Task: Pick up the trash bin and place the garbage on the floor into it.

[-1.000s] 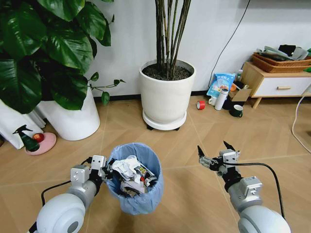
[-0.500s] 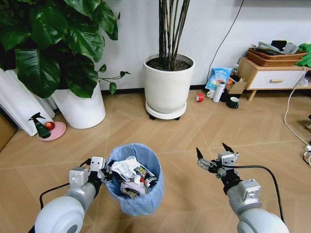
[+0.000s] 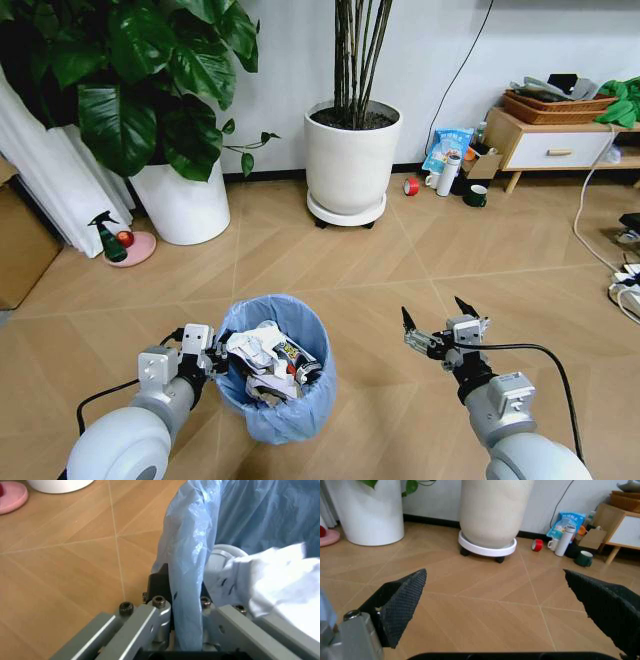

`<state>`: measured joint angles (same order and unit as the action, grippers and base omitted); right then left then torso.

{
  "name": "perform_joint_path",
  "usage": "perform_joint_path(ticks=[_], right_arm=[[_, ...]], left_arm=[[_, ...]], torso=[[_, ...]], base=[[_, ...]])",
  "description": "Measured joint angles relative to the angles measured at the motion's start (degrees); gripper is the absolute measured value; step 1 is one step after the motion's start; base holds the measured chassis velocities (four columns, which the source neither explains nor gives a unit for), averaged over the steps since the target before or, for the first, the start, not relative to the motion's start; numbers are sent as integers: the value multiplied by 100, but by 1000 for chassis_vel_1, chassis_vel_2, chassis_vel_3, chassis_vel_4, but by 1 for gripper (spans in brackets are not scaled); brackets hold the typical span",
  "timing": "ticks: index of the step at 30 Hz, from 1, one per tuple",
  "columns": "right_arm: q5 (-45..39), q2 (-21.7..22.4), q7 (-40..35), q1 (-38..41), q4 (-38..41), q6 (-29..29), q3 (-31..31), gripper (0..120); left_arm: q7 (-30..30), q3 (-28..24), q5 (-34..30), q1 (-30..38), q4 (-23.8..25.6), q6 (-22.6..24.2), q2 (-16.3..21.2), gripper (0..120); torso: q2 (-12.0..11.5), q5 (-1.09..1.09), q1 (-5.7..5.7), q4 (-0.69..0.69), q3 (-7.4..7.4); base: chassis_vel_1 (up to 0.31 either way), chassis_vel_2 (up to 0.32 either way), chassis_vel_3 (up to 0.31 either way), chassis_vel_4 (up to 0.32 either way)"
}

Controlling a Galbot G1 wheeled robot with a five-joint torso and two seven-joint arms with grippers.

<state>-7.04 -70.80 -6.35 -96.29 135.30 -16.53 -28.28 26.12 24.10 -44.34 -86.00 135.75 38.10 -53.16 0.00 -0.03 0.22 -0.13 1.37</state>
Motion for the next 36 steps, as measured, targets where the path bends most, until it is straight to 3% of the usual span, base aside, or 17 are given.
perform_joint_path(ticks=[25, 36], right_arm=[[-58, 86, 1, 20, -43, -5, -50, 100], [-58, 80, 10, -26, -39, -6, -50, 100]], left_arm=[[-10, -20, -11, 26, -42, 0, -66, 0], [-18, -33, 8, 13, -26, -4, -115, 0]], torso=[[0, -2, 0, 0, 0], [0, -2, 0, 0, 1]], base=[[266, -146, -269, 147], [154, -177, -144, 183]])
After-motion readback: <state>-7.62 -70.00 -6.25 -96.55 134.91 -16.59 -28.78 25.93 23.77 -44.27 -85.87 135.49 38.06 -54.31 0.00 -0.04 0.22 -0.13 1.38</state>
